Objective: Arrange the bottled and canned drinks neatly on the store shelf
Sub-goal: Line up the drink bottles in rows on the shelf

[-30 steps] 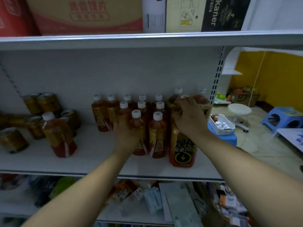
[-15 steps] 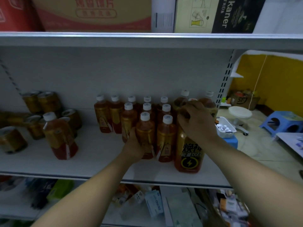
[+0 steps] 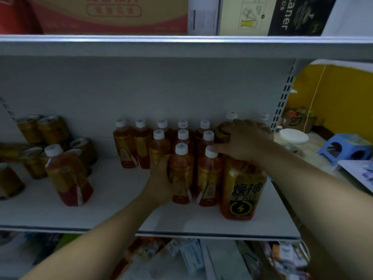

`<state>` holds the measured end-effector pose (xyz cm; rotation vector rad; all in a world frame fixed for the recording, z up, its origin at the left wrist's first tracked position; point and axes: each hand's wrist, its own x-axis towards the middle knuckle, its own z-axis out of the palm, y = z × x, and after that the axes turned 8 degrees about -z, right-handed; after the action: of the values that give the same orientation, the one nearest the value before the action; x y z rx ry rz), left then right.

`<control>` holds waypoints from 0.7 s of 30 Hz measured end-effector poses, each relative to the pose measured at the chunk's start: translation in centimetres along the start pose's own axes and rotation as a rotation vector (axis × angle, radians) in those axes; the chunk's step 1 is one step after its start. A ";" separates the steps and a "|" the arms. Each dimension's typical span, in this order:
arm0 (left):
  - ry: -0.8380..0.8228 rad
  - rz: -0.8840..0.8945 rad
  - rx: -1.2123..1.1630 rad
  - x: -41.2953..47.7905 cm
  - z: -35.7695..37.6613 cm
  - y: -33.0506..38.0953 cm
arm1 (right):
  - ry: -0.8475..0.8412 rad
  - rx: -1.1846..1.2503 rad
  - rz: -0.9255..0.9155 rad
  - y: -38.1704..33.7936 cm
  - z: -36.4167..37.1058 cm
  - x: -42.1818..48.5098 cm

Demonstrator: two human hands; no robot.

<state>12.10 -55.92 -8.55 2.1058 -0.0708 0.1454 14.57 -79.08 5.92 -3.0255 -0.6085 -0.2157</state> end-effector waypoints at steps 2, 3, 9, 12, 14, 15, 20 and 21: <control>0.015 0.040 -0.003 0.1 0.5 -0.7 | -0.007 0.012 0.005 0.2 0.1 0.2; 0.028 0.054 -0.016 0.0 0.6 -0.5 | -0.011 0.020 0.008 0.3 0.2 0.4; 0.414 -0.121 -0.186 2.4 -1.3 -1.2 | 0.010 0.039 0.026 0.6 0.8 0.5; 0.306 -0.252 -0.170 6.1 -0.4 -5.4 | 0.002 0.026 0.029 0.7 1.0 0.7; 0.302 -0.231 -0.152 6.1 -0.1 -5.1 | 0.005 0.027 0.015 0.7 1.0 0.8; 0.283 -0.224 -0.147 5.7 -0.2 -4.6 | -0.004 0.027 0.012 0.7 1.0 0.8; 0.157 -0.222 -0.149 2.0 -3.5 0.1 | -0.065 -0.004 -0.039 0.6 0.6 0.9; 0.107 -0.228 -0.155 1.1 -4.1 0.7 | -0.097 -0.018 -0.041 0.6 0.5 1.0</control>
<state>12.84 -52.72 -5.68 1.9325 0.2149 0.1116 15.77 -79.23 5.60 -3.0571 -0.6803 -0.0763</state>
